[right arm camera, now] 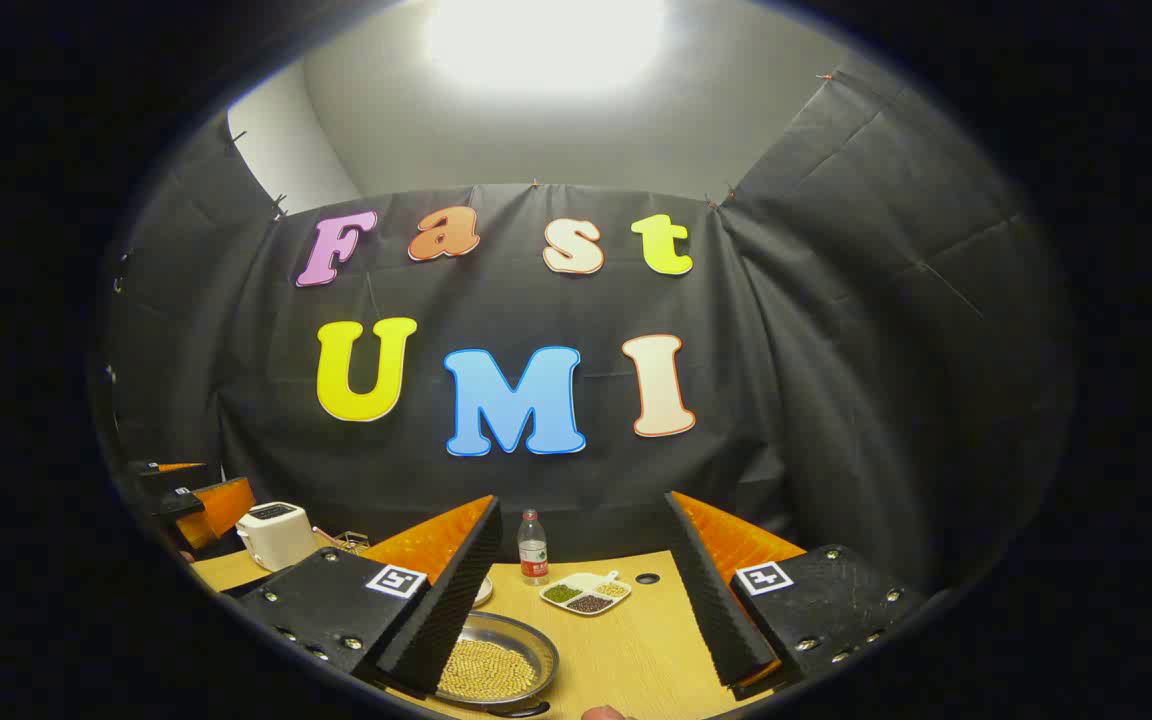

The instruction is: First push the handle of the pot to place it horizontally, then grasp the pot with both hands and set it on the induction cooktop.

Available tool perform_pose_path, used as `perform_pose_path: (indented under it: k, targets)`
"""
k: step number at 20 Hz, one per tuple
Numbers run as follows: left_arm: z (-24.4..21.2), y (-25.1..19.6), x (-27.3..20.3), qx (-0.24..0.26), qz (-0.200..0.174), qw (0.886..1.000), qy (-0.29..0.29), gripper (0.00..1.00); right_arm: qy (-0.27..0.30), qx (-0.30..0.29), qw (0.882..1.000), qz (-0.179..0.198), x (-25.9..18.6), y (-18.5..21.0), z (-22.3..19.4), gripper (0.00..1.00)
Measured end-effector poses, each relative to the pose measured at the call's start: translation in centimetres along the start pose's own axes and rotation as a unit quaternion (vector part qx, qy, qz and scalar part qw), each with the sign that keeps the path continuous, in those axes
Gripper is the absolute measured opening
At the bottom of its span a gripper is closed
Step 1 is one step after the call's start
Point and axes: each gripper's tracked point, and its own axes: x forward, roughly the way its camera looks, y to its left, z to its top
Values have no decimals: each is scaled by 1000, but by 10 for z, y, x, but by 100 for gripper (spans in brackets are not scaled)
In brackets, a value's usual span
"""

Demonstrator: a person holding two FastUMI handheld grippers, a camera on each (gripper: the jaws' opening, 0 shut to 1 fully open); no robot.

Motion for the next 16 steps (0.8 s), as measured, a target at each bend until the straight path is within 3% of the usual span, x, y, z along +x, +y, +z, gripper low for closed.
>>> perform_pose_path:
  k: [16]
  targets:
    - [10,9,-9,4,10,1000,-13,100,14,-3,1000,-2,9,-8,-6,97]
